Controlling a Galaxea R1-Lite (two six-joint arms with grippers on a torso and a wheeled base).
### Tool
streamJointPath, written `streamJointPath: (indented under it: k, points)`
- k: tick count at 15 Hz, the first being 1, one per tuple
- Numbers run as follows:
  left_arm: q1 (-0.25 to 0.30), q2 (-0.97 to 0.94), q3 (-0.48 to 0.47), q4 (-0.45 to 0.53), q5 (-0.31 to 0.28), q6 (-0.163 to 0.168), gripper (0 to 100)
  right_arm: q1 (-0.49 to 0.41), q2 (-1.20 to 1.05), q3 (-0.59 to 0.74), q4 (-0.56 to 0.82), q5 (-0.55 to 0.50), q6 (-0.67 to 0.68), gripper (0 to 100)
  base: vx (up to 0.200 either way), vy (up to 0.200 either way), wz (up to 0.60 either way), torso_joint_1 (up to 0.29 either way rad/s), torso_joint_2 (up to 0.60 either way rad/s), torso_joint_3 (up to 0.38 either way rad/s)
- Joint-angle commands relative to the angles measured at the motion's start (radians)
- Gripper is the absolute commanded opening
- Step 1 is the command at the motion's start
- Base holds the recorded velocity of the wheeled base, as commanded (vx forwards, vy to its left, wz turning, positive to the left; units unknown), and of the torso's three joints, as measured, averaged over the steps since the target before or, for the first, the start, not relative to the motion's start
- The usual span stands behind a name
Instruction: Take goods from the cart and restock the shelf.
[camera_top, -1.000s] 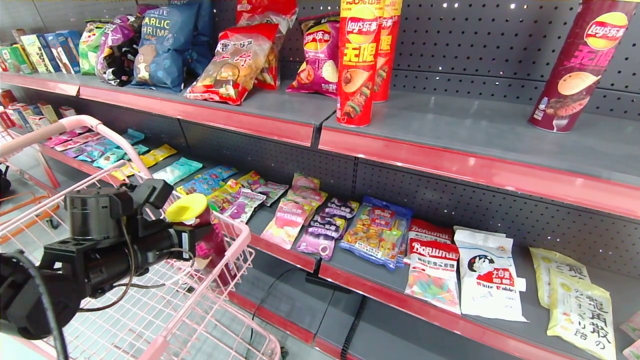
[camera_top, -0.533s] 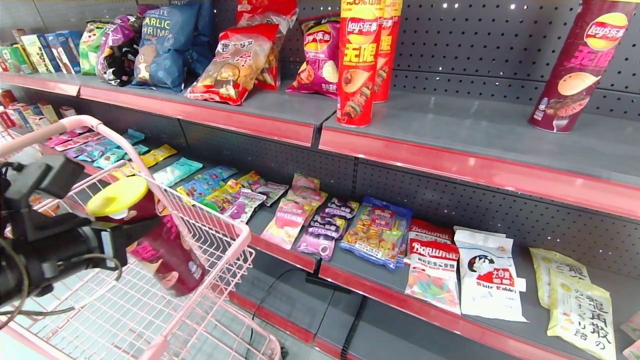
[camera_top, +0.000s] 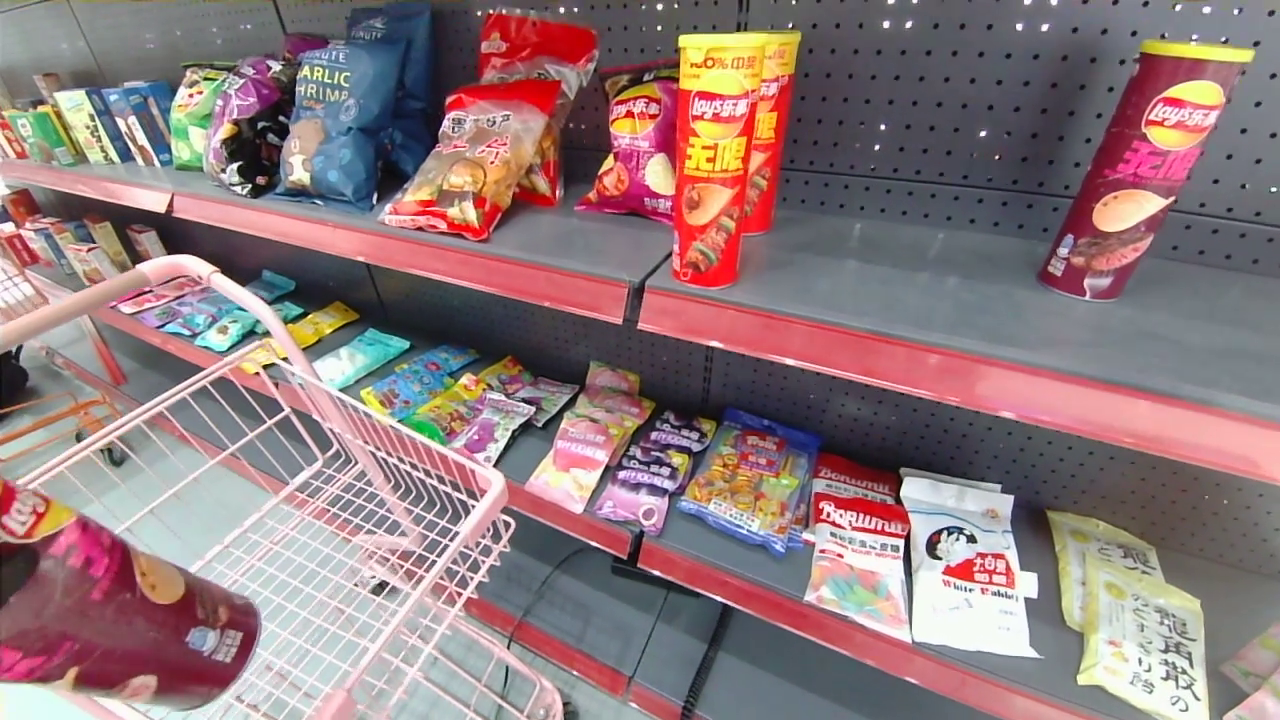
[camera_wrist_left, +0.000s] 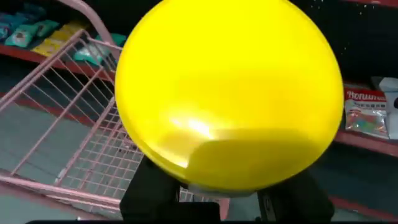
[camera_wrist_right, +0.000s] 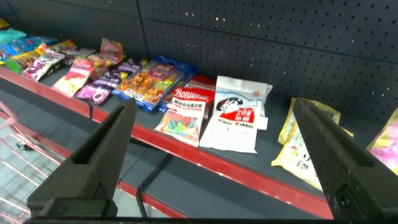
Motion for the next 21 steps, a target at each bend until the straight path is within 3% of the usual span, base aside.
streamJointPath:
  k: [1, 4, 12, 16, 18, 21]
  points:
    - [-0.004, -0.13, -0.011, 0.031, 0.007, 0.01, 0, 0.0, 0.001, -0.001, 0.0, 0.0, 0.0, 100, 0.0, 0.0, 0.0, 0.159, -0.51, -0.334]
    - [-0.012, -0.193, -0.059, 0.134, 0.004, 0.011, 0, 0.0, 0.001, -0.001, 0.0, 0.0, 0.0, 100, 0.0, 0.0, 0.0, 0.183, -0.53, -0.339]
    - [-0.012, -0.248, -0.036, 0.135, 0.007, 0.013, 0, 0.0, 0.001, -0.001, 0.0, 0.0, 0.0, 100, 0.0, 0.0, 0.0, 0.228, -0.57, -0.351]
    - [-0.012, -0.27, 0.005, 0.135, 0.007, 0.051, 0, 0.0, 0.001, -0.001, 0.0, 0.0, 0.0, 100, 0.0, 0.0, 0.0, 0.155, -0.36, -0.21]
    - [-0.013, -0.302, 0.041, 0.134, 0.005, 0.087, 0, 0.0, 0.001, -0.001, 0.0, 0.002, 0.0, 100, 0.0, 0.0, 0.0, 0.009, -0.03, -0.016]
    - [-0.012, -0.31, 0.045, 0.134, 0.007, 0.09, 0, 0.0, 0.001, -0.001, 0.0, 0.003, 0.001, 100, 0.0, 0.0, -0.6, 0.006, -0.01, -0.001]
